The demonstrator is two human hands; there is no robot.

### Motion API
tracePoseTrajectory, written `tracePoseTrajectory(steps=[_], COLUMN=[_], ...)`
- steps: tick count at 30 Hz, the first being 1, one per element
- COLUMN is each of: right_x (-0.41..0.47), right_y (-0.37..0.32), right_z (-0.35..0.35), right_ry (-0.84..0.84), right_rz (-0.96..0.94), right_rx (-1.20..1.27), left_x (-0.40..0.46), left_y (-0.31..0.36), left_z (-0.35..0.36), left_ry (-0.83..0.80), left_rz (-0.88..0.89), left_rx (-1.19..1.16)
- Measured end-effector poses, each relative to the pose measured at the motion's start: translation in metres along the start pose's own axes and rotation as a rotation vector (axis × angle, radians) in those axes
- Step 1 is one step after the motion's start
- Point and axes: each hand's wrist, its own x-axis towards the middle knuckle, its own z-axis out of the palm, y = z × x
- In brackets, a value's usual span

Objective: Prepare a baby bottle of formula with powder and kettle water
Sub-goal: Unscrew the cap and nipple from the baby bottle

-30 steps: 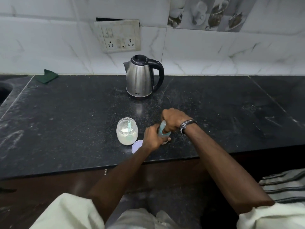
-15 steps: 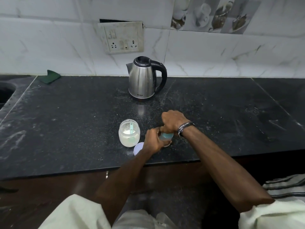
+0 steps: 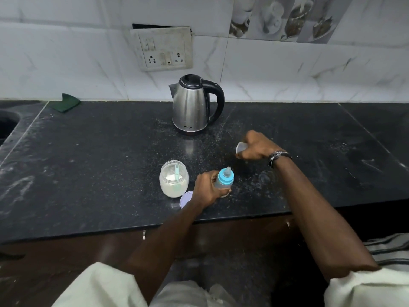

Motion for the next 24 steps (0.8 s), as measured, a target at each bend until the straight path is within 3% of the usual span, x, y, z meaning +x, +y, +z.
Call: tracePoseTrajectory(steps=[11, 24], right_x=[-0.005, -0.006], right_y=[0.046, 0.069], right_z=[0.065, 0.095], right_ry=[0.187, 0.069], right_rz=[0.148, 0.156], right_rx=[0.312, 0.215], left_x=[0.0, -0.001], left_y=[0.0, 0.001], left_z=[0.002, 0.002], left_ry=[0.005, 0.012], left_rz=[0.015, -0.001], left_rx=[0.018, 0.017])
